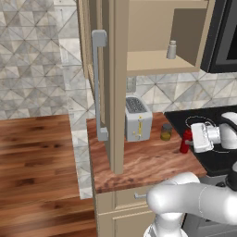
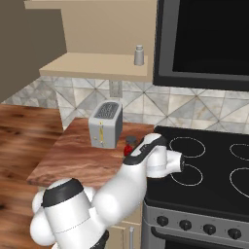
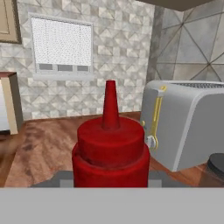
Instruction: Collect the turmeric, ketchup, and shaker from the cabinet and place them next to the stove.
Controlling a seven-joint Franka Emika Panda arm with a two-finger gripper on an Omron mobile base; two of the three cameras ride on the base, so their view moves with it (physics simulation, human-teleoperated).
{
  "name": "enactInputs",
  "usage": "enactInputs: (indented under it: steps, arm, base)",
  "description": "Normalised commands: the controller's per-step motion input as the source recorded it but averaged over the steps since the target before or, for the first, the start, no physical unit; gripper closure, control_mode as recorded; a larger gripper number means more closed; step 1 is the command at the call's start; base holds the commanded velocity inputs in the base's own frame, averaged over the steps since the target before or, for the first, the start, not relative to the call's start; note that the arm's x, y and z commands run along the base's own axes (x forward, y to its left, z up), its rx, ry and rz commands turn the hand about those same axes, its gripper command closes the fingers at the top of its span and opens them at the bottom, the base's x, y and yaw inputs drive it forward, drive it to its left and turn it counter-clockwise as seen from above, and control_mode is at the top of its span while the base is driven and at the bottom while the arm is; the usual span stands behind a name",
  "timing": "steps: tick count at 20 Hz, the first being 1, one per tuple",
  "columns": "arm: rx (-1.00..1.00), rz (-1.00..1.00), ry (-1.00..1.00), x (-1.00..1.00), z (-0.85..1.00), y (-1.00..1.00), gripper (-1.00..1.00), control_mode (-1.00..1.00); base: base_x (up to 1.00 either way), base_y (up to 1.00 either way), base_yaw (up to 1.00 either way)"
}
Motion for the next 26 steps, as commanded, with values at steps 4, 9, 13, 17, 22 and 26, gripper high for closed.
enactInputs:
  steps: [4,9,13,17,22,26]
  arm:
    - [0.00,0.00,0.00,0.13,-0.14,0.20,1.00,-1.00]
    - [0.00,0.00,0.00,0.21,-0.16,0.14,1.00,-1.00]
    - [0.00,0.00,0.00,0.20,-0.18,0.00,1.00,-1.00]
    - [0.00,0.00,0.00,0.21,-0.20,0.00,1.00,-1.00]
    - [0.00,0.00,0.00,0.17,-0.22,0.00,1.00,-1.00]
    - [0.00,0.00,0.00,0.14,-0.26,0.00,1.00,-1.00]
  base:
    - [0.00,0.00,0.00]
    - [0.00,0.00,0.00]
    - [0.00,0.00,0.00]
    - [0.00,0.00,0.00]
    - [0.00,0.00,0.00]
    - [0.00,0.00,0.00]
